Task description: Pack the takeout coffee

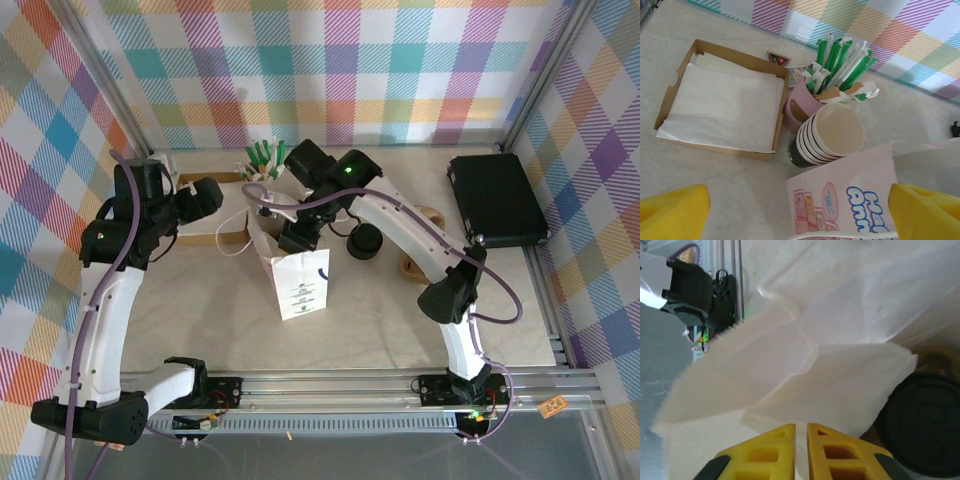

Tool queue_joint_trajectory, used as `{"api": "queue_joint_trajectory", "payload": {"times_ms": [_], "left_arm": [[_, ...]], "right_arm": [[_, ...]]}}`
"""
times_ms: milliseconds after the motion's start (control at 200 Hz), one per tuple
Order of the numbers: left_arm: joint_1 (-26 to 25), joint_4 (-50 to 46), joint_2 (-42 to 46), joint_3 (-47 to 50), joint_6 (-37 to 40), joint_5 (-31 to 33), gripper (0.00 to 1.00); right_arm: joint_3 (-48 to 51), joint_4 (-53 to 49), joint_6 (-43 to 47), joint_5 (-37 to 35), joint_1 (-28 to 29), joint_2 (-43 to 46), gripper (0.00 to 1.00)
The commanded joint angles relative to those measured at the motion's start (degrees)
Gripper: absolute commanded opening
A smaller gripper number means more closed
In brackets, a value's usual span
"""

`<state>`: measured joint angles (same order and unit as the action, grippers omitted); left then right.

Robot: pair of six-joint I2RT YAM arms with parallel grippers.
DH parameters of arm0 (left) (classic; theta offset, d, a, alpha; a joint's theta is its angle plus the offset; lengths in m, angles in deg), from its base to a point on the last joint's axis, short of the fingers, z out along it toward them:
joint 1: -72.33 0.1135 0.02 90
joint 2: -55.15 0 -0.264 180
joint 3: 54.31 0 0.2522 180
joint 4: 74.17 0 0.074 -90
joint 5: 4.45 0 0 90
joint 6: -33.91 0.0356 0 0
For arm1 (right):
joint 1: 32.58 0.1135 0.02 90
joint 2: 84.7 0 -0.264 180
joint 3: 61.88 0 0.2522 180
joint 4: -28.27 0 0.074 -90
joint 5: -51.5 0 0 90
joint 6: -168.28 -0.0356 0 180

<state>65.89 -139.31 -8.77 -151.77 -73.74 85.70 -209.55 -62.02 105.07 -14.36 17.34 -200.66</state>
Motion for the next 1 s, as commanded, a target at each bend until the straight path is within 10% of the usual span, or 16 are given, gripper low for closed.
{"api": "queue_joint_trajectory", "payload": {"times_ms": [0,995], "left_arm": [[0.5,-1.5,-2.2,-2.2,-2.1,3.3,0.91],[7.8,-9.1,-54.8,-28.6,1.4,9.1,0.75]], "right_arm": [[-3.7,1.7,-1.3,-2.2,0.4,5.2,0.3],[10.5,17.8,-0.5,-11.9,0.2,21.6,0.51]]}}
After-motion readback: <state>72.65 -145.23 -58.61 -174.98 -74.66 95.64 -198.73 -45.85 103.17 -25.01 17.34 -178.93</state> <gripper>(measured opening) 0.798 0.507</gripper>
